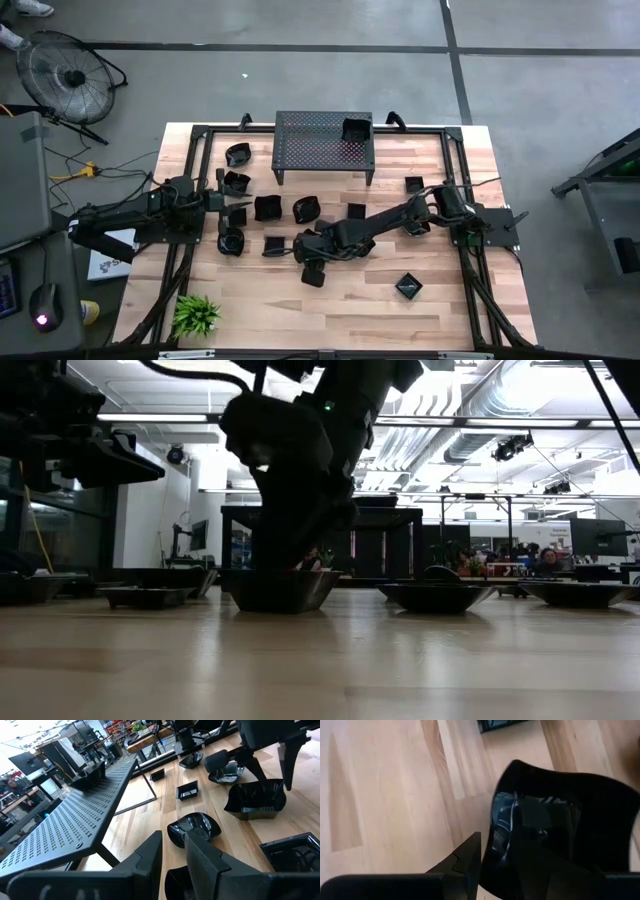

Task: Pick & Place Mini shaped plates
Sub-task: Stack the black distorted square plate on top of the black distorted square plate on the shelf

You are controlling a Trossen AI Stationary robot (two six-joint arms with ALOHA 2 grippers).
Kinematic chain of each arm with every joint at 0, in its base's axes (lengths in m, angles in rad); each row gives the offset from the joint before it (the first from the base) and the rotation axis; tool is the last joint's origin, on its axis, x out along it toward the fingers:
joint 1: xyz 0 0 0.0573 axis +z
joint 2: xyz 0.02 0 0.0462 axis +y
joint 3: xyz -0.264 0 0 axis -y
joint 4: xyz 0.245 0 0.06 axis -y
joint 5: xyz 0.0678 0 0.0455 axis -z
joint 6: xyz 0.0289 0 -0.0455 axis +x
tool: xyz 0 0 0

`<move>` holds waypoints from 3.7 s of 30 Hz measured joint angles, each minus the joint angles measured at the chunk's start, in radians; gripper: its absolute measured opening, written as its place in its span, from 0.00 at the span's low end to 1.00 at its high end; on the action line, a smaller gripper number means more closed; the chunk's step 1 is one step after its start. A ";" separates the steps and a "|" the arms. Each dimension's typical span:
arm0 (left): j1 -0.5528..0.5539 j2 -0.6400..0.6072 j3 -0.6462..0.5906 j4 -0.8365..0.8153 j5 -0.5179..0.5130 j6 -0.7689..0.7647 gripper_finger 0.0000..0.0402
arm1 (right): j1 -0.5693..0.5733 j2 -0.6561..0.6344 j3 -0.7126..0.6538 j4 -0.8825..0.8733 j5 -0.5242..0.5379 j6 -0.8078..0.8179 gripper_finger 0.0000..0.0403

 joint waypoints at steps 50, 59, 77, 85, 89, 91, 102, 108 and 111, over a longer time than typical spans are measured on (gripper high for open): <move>0.000 0.000 0.000 0.000 0.000 0.000 0.20 | -0.003 -0.029 0.000 -0.068 -0.056 -0.096 0.03; 0.000 0.000 0.000 0.000 0.000 0.000 0.20 | -0.003 -0.093 0.000 -0.133 -0.022 -0.113 0.01; 0.000 0.000 0.000 0.000 0.000 0.000 0.20 | -0.064 -0.339 0.000 -0.434 0.180 -0.171 0.00; 0.000 0.000 0.000 0.000 0.000 0.000 0.20 | -0.136 -0.484 0.000 -0.478 0.257 -0.289 0.00; 0.000 0.000 0.000 0.000 0.000 0.000 0.20 | -0.182 -0.533 0.000 -0.480 0.278 -0.368 0.00; 0.000 0.000 0.000 0.000 0.000 0.000 0.20 | -0.209 -0.549 0.000 -0.481 0.278 -0.412 0.00; 0.000 0.000 0.000 0.000 0.000 0.000 0.20 | -0.342 -0.565 0.000 -0.481 0.401 -0.612 0.00; 0.000 0.000 0.000 0.000 0.000 0.000 0.20 | -0.414 -0.565 0.000 -0.481 0.401 -0.667 0.01; 0.000 0.000 0.000 0.000 0.000 0.000 0.20 | -0.444 -0.565 0.000 -0.481 0.401 -0.698 0.01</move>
